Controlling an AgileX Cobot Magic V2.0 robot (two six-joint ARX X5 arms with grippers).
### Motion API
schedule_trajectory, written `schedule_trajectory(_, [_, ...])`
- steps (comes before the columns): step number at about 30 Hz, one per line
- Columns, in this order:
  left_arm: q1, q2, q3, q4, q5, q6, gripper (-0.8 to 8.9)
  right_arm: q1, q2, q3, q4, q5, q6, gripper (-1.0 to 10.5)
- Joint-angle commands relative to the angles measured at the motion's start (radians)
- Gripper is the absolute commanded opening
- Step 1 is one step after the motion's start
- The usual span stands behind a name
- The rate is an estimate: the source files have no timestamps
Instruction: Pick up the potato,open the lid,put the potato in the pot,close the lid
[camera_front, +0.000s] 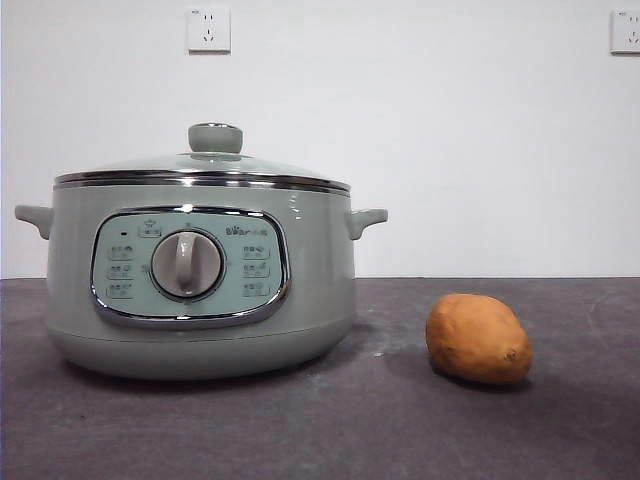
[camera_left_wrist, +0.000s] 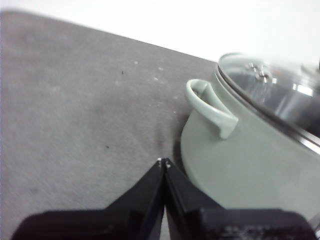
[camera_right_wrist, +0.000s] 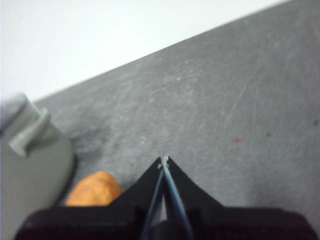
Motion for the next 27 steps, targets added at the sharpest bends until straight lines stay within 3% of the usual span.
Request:
schedule_trajectory(1, [0.002, -0.003, -0.015, 0.002, 0.001, -0.120, -0.01, 0.001, -0.003, -0.012, 0.002, 0.002, 0.101, 0.0])
schedule_trajectory(8, [0.003, -0.003, -0.013, 0.001, 0.008, -0.120, -0.01, 0.001, -0.003, -0.010, 0.010, -0.002, 0.101, 0.0])
schedule_trajectory(18, [0.003, 0.000, 0.045, -0.005, 0.157, -0.114, -0.08, 0.001, 0.056, 0.107, -0.047, -0.002, 0.103, -0.1])
schedule_trajectory(27, [0.003, 0.099, 0.243, -0.097, 0.230, -0.056, -0.07, 0.001, 0.245, 0.327, -0.050, -0.028, -0.005, -0.1])
